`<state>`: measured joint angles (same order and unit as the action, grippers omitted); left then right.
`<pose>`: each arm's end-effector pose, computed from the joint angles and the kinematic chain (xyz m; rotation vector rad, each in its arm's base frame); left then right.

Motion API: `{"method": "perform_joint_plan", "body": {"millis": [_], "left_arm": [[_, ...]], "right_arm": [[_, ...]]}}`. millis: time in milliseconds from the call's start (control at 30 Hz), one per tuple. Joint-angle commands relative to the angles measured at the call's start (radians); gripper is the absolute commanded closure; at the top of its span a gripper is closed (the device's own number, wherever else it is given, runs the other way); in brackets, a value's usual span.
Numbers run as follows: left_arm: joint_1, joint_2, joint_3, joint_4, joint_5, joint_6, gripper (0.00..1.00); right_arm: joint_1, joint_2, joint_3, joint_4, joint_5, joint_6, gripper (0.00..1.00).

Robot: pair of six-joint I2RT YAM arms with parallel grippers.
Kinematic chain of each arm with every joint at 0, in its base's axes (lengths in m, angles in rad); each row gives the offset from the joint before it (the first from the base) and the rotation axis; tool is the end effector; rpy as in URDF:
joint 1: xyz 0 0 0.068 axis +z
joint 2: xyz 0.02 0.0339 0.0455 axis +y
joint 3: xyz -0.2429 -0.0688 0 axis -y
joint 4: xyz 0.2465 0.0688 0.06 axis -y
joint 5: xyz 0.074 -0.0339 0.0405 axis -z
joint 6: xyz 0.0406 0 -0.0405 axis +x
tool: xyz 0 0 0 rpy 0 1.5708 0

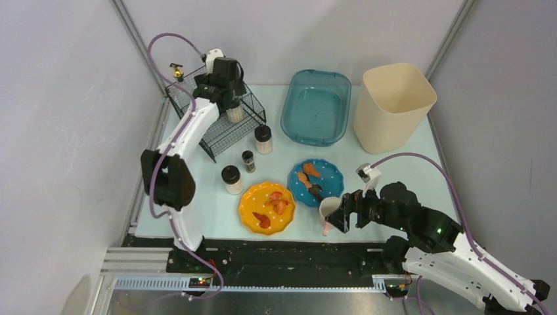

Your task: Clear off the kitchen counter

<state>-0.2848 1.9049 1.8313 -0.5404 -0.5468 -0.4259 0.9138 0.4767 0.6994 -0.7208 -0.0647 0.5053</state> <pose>0.4270 -0.1030 0.3221 -0.4458 2.0418 0.1706 0.0785 0.1061 0.2832 -0.4888 2.1505 0.9081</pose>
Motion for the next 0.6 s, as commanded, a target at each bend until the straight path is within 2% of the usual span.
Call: {"method": "perform_joint_plan", "body": {"millis": [0, 167, 567], "left_arm": [[-0.047, -0.186, -0.132, 0.003, 0.029, -0.025, 0.0], [-0.098, -0.342, -0.351, 0.003, 0.029, -0.102, 0.0], [-0.228, -0.631, -0.743, 0.001, -0.002, -0.169, 0.0]], "right_arm": [[0.005, -0.004, -0.003, 0.023, 0.024, 0.016, 0.0], [0.005, -0.009, -0.004, 0.002, 0.034, 0.031, 0.01], [0.004, -0.02, -0.003, -0.032, 0.064, 0.065, 0.01]]}}
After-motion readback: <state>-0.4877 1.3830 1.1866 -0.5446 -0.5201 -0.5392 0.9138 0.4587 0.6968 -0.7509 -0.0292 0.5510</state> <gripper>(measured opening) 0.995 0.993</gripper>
